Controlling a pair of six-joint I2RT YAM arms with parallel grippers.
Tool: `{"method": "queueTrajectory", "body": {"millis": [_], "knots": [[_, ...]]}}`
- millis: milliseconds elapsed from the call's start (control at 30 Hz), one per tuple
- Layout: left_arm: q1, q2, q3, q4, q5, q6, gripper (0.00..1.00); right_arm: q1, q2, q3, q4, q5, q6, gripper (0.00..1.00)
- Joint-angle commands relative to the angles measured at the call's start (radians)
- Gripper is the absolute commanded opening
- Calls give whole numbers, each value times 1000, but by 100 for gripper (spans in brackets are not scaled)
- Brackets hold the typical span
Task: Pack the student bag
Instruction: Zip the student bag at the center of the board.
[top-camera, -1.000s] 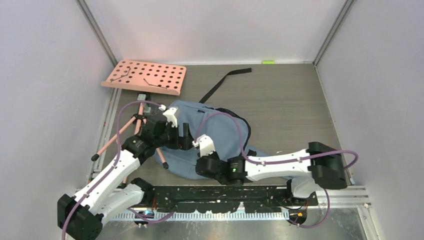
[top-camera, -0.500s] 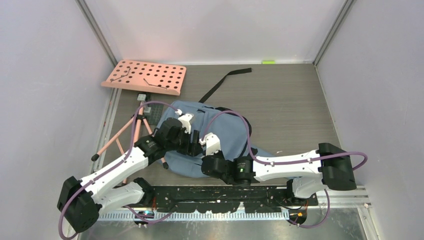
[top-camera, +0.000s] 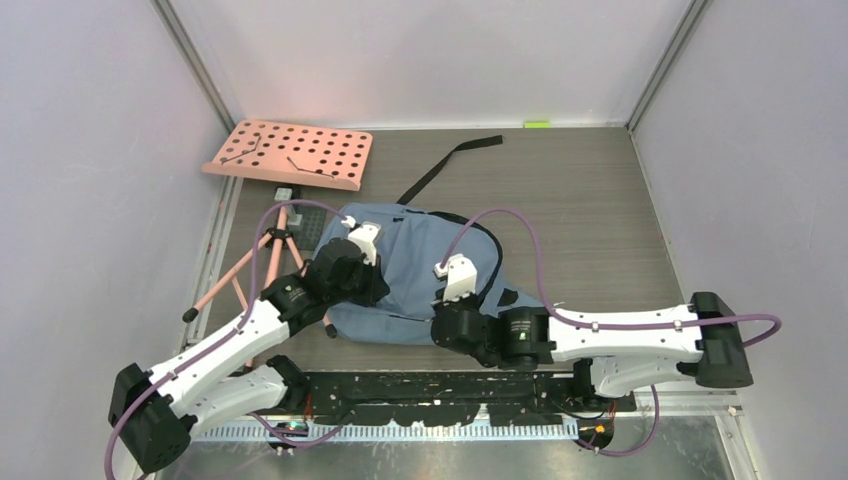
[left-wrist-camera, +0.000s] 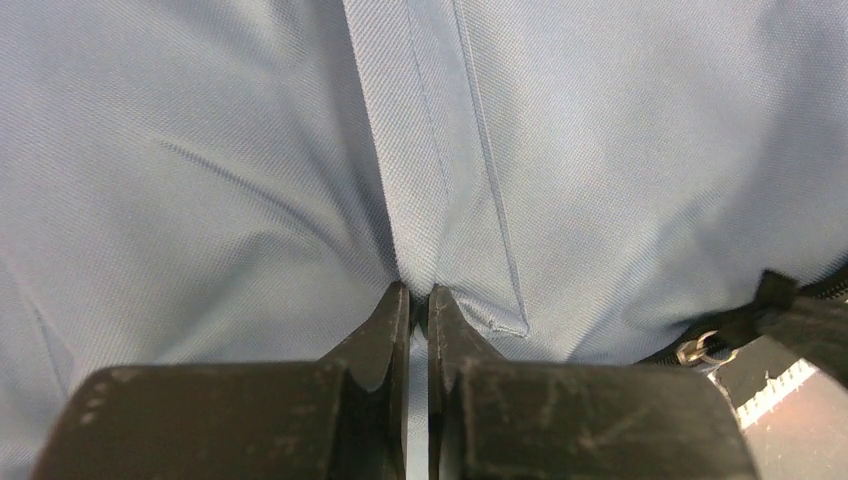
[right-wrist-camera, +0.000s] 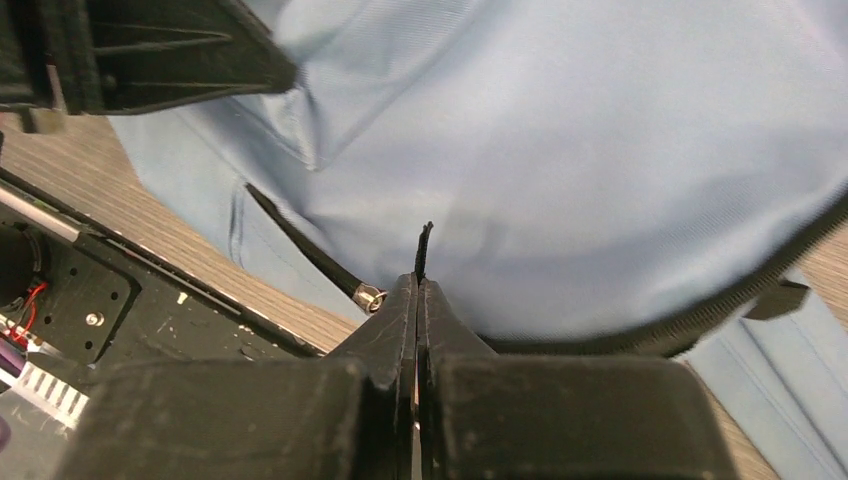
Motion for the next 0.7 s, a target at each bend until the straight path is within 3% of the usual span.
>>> {"method": "queueTrajectory", "body": {"millis": [0, 433, 633, 667], "knots": [[4, -49, 45, -64, -114, 28, 0, 0, -95, 29, -177, 151, 55, 1], [4, -79, 96, -169, -205, 104, 0, -1, -206, 64, -458, 357, 77, 1], [4, -111, 121, -141, -75, 175, 0, -5, -186, 93, -475, 427, 29, 0], [4, -114, 134, -131, -32, 194, 7, -6, -181, 100, -474, 431, 29, 1]]}}
